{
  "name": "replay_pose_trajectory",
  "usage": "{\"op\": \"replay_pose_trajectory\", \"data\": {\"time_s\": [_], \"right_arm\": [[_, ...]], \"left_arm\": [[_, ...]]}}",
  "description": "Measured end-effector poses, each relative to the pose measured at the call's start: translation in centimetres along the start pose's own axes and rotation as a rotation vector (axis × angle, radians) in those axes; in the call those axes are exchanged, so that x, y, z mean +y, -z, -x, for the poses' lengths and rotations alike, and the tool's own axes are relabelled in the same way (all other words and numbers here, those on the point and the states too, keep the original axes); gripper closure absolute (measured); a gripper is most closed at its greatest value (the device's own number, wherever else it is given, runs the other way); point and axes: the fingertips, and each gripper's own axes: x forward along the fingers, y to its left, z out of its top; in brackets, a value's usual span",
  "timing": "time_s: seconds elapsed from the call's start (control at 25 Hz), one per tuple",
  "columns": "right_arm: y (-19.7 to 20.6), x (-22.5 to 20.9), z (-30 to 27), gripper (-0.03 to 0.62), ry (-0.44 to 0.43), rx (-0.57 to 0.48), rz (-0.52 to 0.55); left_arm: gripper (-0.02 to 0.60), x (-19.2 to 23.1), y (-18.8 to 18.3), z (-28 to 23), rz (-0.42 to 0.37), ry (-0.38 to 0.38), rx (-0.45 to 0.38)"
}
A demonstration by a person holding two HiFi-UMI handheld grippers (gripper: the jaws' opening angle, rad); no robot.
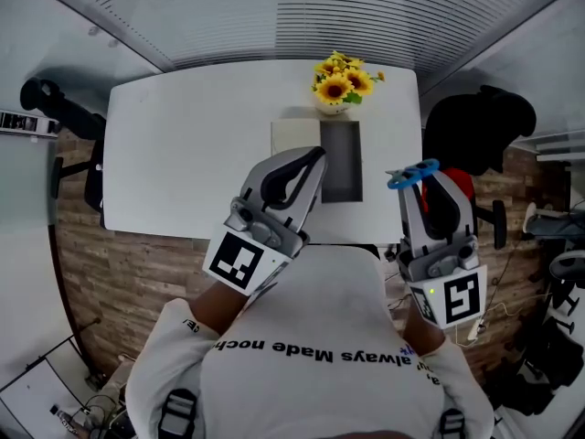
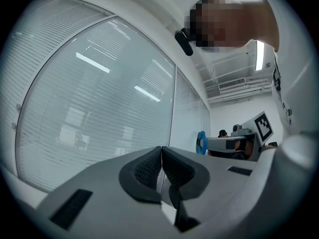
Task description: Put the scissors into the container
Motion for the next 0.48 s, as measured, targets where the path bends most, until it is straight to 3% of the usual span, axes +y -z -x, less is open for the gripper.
{"op": "replay_pose_trajectory", "data": {"time_s": [0.48], "right_arm": [[-0.1, -0.1, -1.9, 0.505, -0.055, 0.003, 0.009]], "left_arm": [[0.561, 0.8, 0.1, -0.7, 0.009, -0.026, 0.011]]}}
